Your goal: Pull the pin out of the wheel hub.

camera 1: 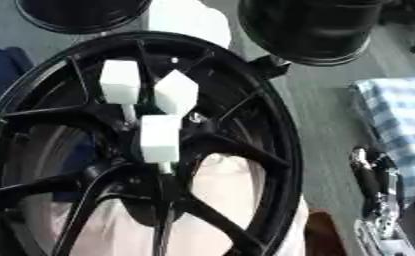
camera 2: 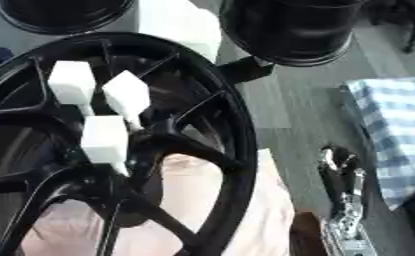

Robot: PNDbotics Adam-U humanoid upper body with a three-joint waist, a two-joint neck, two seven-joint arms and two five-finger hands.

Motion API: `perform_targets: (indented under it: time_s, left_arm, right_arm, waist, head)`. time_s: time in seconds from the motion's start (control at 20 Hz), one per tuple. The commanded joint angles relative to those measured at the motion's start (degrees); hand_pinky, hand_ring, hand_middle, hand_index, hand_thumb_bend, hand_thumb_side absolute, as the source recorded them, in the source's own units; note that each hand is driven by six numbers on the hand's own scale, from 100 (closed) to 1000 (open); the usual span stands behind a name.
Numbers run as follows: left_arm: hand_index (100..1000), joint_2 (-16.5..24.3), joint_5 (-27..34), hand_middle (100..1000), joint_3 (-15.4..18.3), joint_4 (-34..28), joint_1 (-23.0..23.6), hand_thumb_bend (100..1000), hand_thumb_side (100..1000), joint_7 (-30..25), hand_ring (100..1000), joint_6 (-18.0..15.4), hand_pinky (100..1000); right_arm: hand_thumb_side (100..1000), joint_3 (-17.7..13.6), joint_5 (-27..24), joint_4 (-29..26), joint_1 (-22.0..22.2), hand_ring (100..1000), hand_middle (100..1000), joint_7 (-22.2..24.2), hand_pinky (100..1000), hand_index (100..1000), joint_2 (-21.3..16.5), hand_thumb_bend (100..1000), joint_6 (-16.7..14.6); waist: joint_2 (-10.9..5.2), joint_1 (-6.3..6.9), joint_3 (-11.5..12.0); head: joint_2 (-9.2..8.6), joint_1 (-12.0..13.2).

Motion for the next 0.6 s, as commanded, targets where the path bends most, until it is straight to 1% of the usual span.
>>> perform_targets:
  time_s: [0.05, 0.15, 0.2, 0.25, 0.3, 0.35, 0.4, 0.45, 0.5, 0.55, 0.6]
  left_arm:
    - [458, -3.2, 2.9, 275, 0.9, 2.6, 0.4, 100, 250, 3.4, 282, -1.0, 343]
    - [489, -6.4, 4.7, 304, 1.3, 3.6, 1.0, 100, 249, 5.3, 312, -1.9, 381]
    - [527, -8.0, 5.7, 344, 1.7, 3.8, 1.4, 100, 306, 6.3, 352, -2.5, 415]
    - [603, -9.5, 6.6, 426, 1.7, 4.1, 1.8, 100, 429, 7.3, 434, -3.3, 475]
    - [733, -10.5, 7.7, 583, 1.6, 4.4, 2.1, 100, 593, 8.3, 584, -4.2, 602]
    - [811, -11.0, 8.6, 685, 1.3, 4.6, 2.4, 116, 724, 9.3, 673, -5.2, 668]
    - [862, -11.2, 9.2, 767, 1.1, 4.8, 2.7, 260, 868, 10.3, 744, -6.2, 735]
    - [873, -11.2, 9.6, 797, 0.7, 5.2, 2.9, 316, 936, 11.4, 765, -7.2, 759]
    - [877, -11.0, 10.0, 813, 0.4, 5.7, 3.0, 348, 1000, 12.4, 777, -8.2, 768]
    - [877, -10.8, 10.2, 812, 0.2, 6.1, 3.0, 400, 1000, 13.3, 771, -9.1, 761]
    - [871, -10.6, 10.6, 801, 0.2, 6.2, 3.0, 311, 1000, 14.2, 758, -9.9, 745]
  right_arm:
    - [430, 0.1, -0.5, -0.8, -0.4, 667, 574, 0.3, 715, 679, -0.4, 149, -0.2]
    - [429, 0.1, -0.5, -0.8, -0.5, 667, 574, 0.3, 715, 679, -0.3, 150, -0.2]
    - [428, 0.1, -0.6, -0.8, -0.5, 667, 574, 0.3, 714, 679, -0.3, 150, -0.2]
    - [428, 0.1, -0.6, -0.8, -0.5, 667, 574, 0.3, 714, 679, -0.2, 150, -0.2]
    - [428, 0.1, -0.7, -0.8, -0.6, 667, 574, 0.3, 714, 679, -0.2, 151, -0.2]
    - [429, 0.1, -0.7, -0.8, -0.6, 667, 574, 0.3, 714, 678, -0.2, 151, -0.2]
    - [429, 0.1, -0.7, -0.8, -0.6, 667, 574, 0.3, 714, 678, -0.2, 151, -0.3]
    - [429, 0.1, -0.7, -0.8, -0.6, 667, 574, 0.4, 714, 678, -0.2, 151, -0.3]
    - [429, 0.2, -0.7, -0.7, -0.6, 667, 574, 0.4, 714, 678, -0.3, 151, -0.2]
    - [429, 0.2, -0.7, -0.7, -0.6, 667, 574, 0.4, 714, 678, -0.3, 152, -0.2]
    - [429, 0.2, -0.7, -0.7, -0.6, 667, 573, 0.4, 714, 678, -0.3, 152, -0.2]
  waist:
    - [-1.24, 0.15, 0.0]
    - [-1.24, -0.03, 0.0]
    - [-1.25, -0.1, 0.0]
    - [-1.24, -0.13, 0.0]
    - [-1.23, -0.14, 0.0]
    - [-1.22, -0.13, -0.1]
    - [-1.2, -0.12, -0.1]
    - [-1.19, -0.1, -0.1]
    - [-1.18, -0.08, -0.1]
    - [-1.17, -0.07, -0.1]
    - [-1.17, -0.07, 0.0]
  head:
    - [-0.83, 0.5]
    - [-0.78, 0.6]
    - [-0.75, 0.6]
    - [-0.74, 0.6]
    - [-0.69, 0.5]
    - [-0.64, 0.5]
    - [-0.58, 0.5]
    - [-0.53, 0.5]
    - [-0.5, 0.6]
    - [-0.47, 0.6]
    - [-0.45, 0.5]
